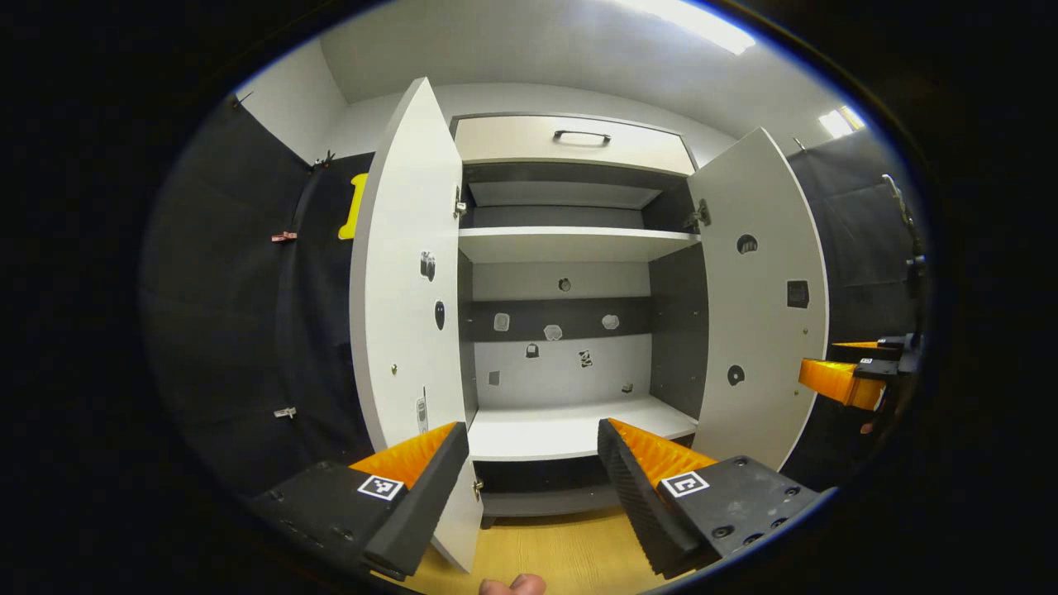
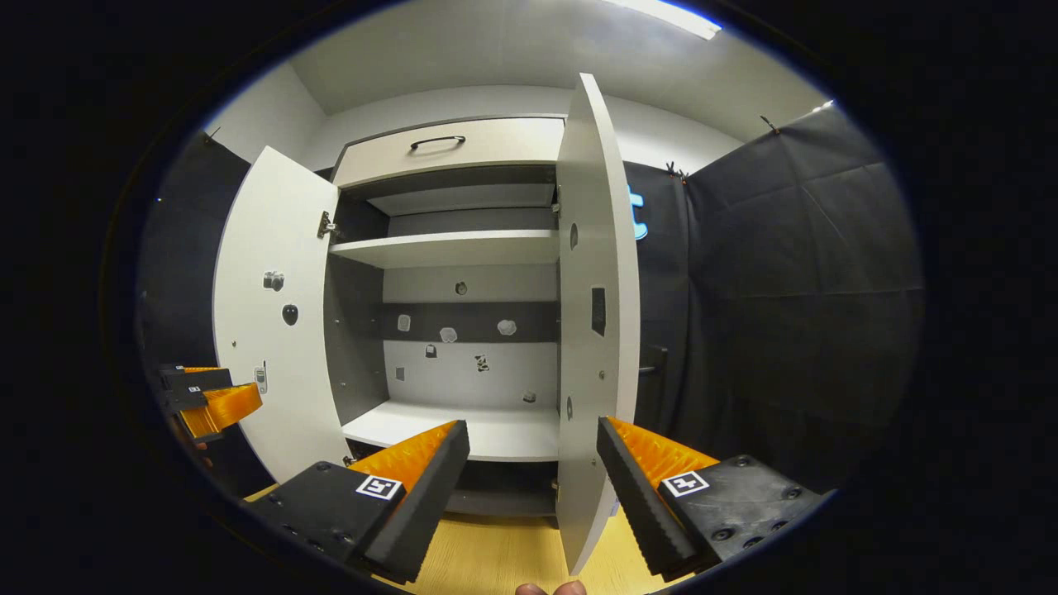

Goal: Open the right door of the double-door shoe cabinet with the right hand, and open the left door with the left hand.

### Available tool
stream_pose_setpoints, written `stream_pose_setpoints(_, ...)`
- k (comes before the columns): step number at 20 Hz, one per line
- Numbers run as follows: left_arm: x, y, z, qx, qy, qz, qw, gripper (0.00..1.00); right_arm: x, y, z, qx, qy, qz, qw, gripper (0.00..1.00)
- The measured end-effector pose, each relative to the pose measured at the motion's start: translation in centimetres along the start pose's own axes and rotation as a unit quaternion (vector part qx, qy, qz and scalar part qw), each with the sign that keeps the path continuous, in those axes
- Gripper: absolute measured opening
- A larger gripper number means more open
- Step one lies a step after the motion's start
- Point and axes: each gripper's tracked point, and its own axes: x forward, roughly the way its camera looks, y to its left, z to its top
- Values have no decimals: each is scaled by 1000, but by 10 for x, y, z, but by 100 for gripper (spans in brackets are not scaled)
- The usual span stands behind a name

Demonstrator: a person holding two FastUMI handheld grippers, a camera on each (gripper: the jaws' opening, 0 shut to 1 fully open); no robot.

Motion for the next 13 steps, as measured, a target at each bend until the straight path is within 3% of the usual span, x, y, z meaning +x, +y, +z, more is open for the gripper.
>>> stream_pose_setpoints(13,5,11,-6,14,8,22,1000,97,6,5,-1,2,1,-1,1000,98)
